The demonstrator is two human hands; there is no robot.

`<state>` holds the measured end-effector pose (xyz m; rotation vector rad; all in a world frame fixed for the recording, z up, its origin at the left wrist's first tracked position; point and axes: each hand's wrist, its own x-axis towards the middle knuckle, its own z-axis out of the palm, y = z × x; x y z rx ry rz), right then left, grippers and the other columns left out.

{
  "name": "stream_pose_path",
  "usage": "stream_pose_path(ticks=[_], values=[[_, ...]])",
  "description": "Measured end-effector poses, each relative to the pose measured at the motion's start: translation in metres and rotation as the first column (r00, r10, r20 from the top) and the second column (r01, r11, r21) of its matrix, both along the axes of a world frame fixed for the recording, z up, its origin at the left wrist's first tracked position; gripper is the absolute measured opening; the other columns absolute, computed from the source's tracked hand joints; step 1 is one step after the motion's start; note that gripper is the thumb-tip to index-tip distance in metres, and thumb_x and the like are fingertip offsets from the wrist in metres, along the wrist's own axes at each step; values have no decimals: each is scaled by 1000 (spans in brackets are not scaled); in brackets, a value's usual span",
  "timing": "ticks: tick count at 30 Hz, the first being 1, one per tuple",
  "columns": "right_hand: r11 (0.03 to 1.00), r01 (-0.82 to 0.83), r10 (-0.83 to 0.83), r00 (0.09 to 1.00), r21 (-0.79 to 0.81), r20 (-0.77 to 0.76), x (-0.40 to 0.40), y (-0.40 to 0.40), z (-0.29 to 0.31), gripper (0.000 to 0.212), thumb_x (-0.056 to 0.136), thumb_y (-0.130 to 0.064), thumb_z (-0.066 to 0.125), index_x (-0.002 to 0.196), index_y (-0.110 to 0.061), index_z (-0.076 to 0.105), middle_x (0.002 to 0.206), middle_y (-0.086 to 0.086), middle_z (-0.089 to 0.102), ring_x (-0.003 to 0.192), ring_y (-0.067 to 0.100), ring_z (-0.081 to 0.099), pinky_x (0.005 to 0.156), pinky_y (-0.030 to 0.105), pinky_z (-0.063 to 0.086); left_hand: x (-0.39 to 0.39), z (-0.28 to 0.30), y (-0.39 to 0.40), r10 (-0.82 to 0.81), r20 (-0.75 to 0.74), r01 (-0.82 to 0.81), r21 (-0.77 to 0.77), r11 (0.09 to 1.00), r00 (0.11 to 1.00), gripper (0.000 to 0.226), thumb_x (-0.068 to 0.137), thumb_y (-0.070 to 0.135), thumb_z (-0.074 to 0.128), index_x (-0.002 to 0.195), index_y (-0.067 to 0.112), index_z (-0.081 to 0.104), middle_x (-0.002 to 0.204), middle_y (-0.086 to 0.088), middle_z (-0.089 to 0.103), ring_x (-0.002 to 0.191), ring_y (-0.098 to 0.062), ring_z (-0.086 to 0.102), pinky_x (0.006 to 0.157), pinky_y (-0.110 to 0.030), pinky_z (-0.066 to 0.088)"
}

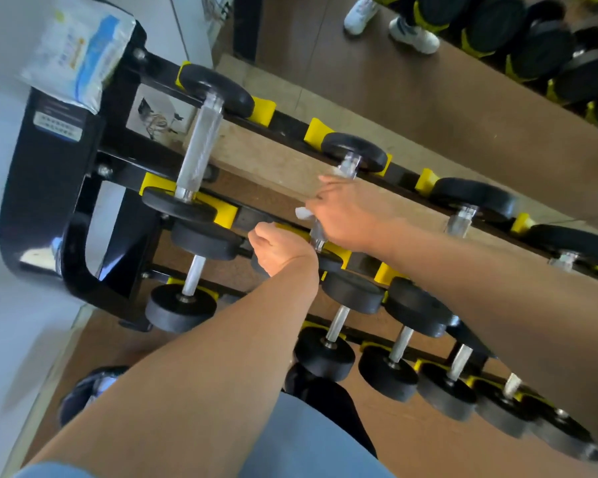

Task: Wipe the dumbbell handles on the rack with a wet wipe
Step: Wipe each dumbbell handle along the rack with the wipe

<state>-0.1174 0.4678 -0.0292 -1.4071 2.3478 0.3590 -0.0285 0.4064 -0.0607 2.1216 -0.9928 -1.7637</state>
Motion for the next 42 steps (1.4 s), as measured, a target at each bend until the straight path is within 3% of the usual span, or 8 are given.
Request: stream_pose_path(ticks=[5, 9, 12, 22, 29, 33, 37, 42], values=[[768, 620, -466, 714, -162, 523, 65, 14, 11, 27, 104, -28, 45, 81, -29, 60, 80, -8, 61, 80, 13, 60, 72, 34, 46, 1, 7, 0, 1, -15, -1, -4, 1000, 1000, 36, 100, 29, 34, 107, 13, 66, 99, -6, 54, 88, -28, 48, 78, -34, 30], [-224, 973, -579, -180, 57, 795, 99, 39, 32, 20, 103, -36, 50, 106, -35, 70, 97, -18, 71, 97, 8, 65, 88, 33, 53, 2, 8, 1, -35, -23, 35, -3, 999, 999, 37, 102, 31, 32, 110, 14, 64, 101, -7, 55, 89, -28, 48, 80, -34, 30], [-664, 748, -441, -364, -25, 820, 61, 40, 40, 42, 104, -37, 49, 143, -22, 51, 119, -13, 57, 109, 9, 49, 92, 28, 39, 3, 7, 1, -66, -18, 66, -6, 998, 998, 37, 102, 32, 31, 111, 15, 62, 104, -10, 57, 91, -29, 48, 83, -38, 35], [76, 983, -886, 144, -169, 441, 59, -22, 15, 43, 97, -12, 59, 138, -14, 47, 126, 12, 64, 113, 32, 64, 89, 43, 57, 0, 8, 2, -104, 33, 106, -47, 993, 994, 41, 103, 33, 31, 118, 12, 62, 114, -15, 60, 92, -29, 48, 81, -35, 32], [678, 679, -733, 603, 279, 313, 69, 4, 52, 15, 95, -13, 62, 109, -10, 62, 80, 1, 57, 68, 15, 56, 56, 25, 44, 0, 12, 4, -138, 52, 142, -93, 985, 989, 43, 105, 30, 32, 130, 10, 60, 126, -21, 59, 101, -33, 51, 80, -32, 31], [558, 800, -815, 478, 221, 328, 40, 18, 70, 18, 96, -8, 51, 110, -4, 62, 97, 11, 64, 85, 29, 58, 63, 30, 42, 4, 9, 4, -202, 50, 205, -86, 975, 978, 45, 105, 32, 27, 134, 11, 55, 130, -19, 57, 103, -30, 50, 84, -33, 30], [-194, 980, -787, -129, -42, 604, 10, 14, 53, 28, 97, -6, 46, 121, 0, 59, 113, 14, 62, 91, 27, 54, 71, 33, 45, 5, 4, 3, -225, 41, 228, -79, 970, 973, 45, 106, 34, 25, 135, 14, 53, 129, -17, 57, 94, -22, 46, 83, -32, 31], [39, 994, -897, 78, -99, 435, 25, -23, 19, 27, 98, -14, 56, 123, -4, 57, 120, 14, 62, 110, 30, 63, 82, 34, 52, 2, 0, -1, -227, 89, 235, -97, 967, 970, 42, 103, 33, 28, 125, 15, 59, 124, -16, 61, 94, -29, 50, 81, -36, 33]])
